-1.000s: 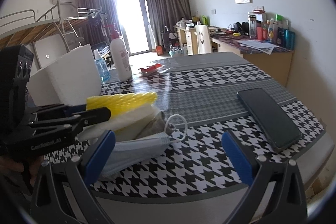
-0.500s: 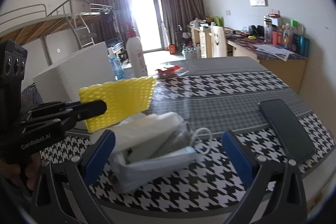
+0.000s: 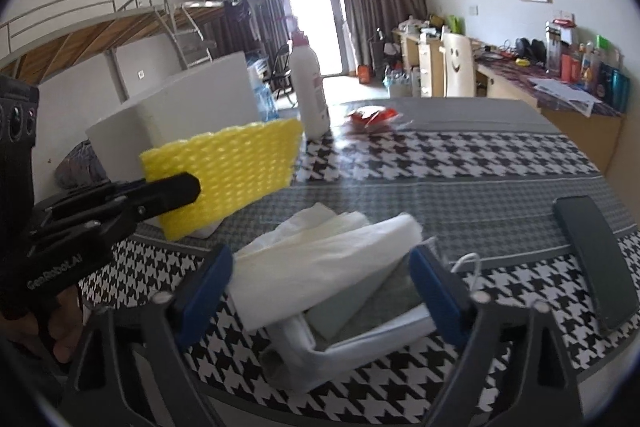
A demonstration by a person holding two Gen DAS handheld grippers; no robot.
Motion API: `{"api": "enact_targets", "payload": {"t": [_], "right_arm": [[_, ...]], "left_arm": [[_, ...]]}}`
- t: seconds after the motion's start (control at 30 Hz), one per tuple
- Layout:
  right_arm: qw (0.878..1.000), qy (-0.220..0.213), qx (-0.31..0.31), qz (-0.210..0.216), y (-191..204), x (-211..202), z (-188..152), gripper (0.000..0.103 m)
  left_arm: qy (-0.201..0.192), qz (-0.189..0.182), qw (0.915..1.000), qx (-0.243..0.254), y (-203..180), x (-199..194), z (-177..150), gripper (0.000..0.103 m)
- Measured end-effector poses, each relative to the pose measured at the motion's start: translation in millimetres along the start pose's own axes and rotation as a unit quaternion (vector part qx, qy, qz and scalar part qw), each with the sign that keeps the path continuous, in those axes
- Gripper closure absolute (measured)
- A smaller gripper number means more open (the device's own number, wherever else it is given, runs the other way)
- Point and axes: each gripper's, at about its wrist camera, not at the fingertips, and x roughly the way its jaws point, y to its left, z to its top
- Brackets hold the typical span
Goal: Organize soft objects
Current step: 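Close the right tool on the white tissue while the left tool lifts the yellow sponge, then carry the white tissue and yellow sponge up toward the white foam box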
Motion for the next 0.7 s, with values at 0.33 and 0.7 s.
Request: {"api": "enact_targets", "payload": {"t": [0.33, 0.7], "right_arm": [[1.0, 0.027, -0.01, 0.002, 9.3, 5.8, -0.6, 0.064], [1.0, 0.007, -0.02, 0.004, 21.3, -4.4, 11.6, 0.093]], "left_arm": [[0.0, -0.004, 1.0, -0.001, -0.1, -0.7, -2.2, 0.092], [-0.017, 0.007, 0.9998, -0.01, 8.3, -19.6, -5.2, 0.092]]}}
